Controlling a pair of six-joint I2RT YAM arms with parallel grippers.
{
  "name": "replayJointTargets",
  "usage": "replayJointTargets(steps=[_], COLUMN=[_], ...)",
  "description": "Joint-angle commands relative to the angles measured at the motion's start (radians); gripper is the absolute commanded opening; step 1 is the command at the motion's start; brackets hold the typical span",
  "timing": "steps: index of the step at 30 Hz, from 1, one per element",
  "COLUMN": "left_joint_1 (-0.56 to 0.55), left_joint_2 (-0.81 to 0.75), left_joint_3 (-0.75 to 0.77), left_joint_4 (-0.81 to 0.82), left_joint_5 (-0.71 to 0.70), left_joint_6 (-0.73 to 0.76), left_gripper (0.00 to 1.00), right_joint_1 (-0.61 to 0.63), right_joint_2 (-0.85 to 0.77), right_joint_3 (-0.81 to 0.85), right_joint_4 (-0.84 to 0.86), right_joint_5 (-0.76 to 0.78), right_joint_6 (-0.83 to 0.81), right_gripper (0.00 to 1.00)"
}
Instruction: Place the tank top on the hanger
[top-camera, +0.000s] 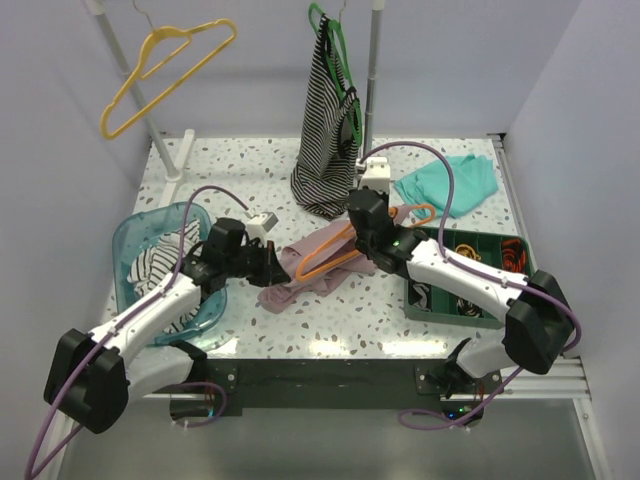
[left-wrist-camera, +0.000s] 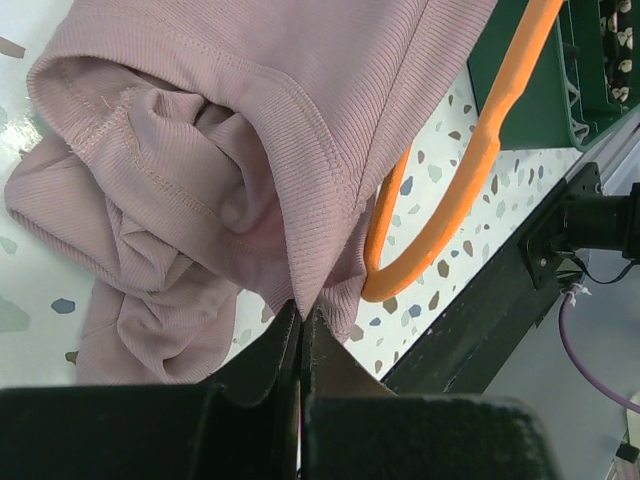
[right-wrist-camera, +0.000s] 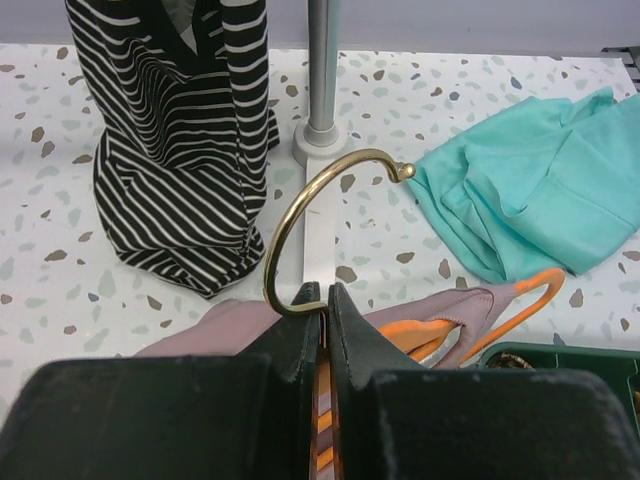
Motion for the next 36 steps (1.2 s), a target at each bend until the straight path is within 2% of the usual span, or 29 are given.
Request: replayJointTargets(steps=[1, 14, 20, 29, 36], left_joint_1=[0.007, 0.009, 0.015, 0.040, 0.041], left_joint_2=[-0.039, -0.082, -0.108, -0.142, -0.154], left_joint_3=[-0.005, 0.035, 0.096, 0.175, 0.127], left_joint_4=[-0.028, -0.100, -0.071, 0.075, 0.349], left_joint_5=[-0.015, -0.018, -0.024, 0.026, 0.106], left_joint_6=[-0.020, -0.009, -0.081, -0.285, -0.496], left_gripper=[0.00, 0.00, 0.00, 0.00, 0.00], right_joint_1=[-0.027, -0.055, -0.052, -0.038, -0.004], right_joint_2=[-0.004, -0.015, -0.035, -0.046, -0.049], right_joint_3=[0.027, 0.015, -0.008, 0.023, 0.079], right_joint_4=[0.080, 0.094, 0.092, 0.068, 0.051], right_joint_5=[0.080, 0.080, 0.059, 0.051, 0.054], right_joint_6=[0.008, -0.003, 0.023, 0.026, 0.012], right_gripper=[0.00, 0.00, 0.00, 0.00, 0.00])
